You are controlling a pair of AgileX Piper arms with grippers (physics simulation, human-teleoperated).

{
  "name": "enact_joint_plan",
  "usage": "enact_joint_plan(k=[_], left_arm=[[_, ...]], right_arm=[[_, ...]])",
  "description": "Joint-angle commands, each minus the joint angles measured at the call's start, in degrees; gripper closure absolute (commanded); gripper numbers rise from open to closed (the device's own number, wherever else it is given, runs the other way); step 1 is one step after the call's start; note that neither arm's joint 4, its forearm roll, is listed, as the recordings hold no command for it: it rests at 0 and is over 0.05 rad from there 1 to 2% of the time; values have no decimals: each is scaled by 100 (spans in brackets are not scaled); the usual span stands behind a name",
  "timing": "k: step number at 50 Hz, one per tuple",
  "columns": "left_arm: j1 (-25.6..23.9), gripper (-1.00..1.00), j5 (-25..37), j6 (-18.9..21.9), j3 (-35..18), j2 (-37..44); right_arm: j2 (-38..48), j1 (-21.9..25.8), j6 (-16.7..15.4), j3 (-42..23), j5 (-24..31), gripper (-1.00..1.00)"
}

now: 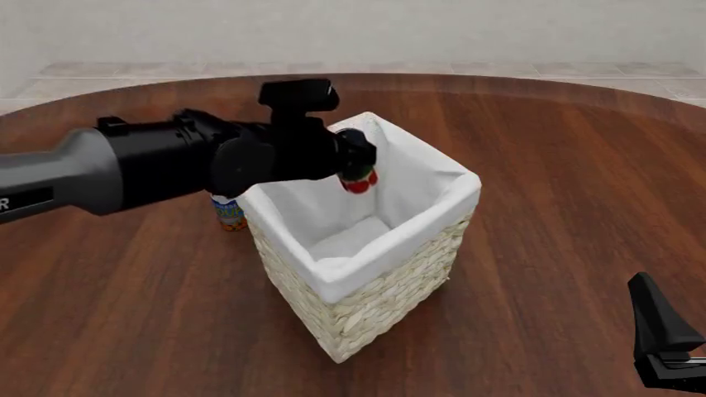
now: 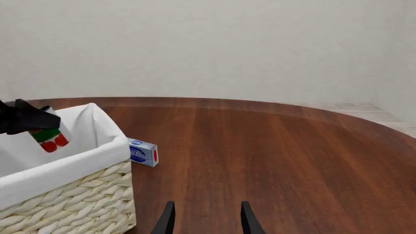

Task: Pick up the tomato sauce, and put it in the basket.

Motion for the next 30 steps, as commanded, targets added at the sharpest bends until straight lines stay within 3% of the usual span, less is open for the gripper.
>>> enact_joint_plan(k=[1, 15, 16, 30], left_arm=[[-36, 100, -22, 114, 11, 9], [-101, 100, -29, 47, 72, 14], [-85, -100, -5, 55, 50, 12], [-88, -100, 53, 67, 37, -95]], right_arm=[[0, 0, 0, 0, -1, -100], [0, 0, 1, 0, 0, -100], [0, 0, 0, 0, 1, -100], [0, 0, 0, 0, 0, -100]])
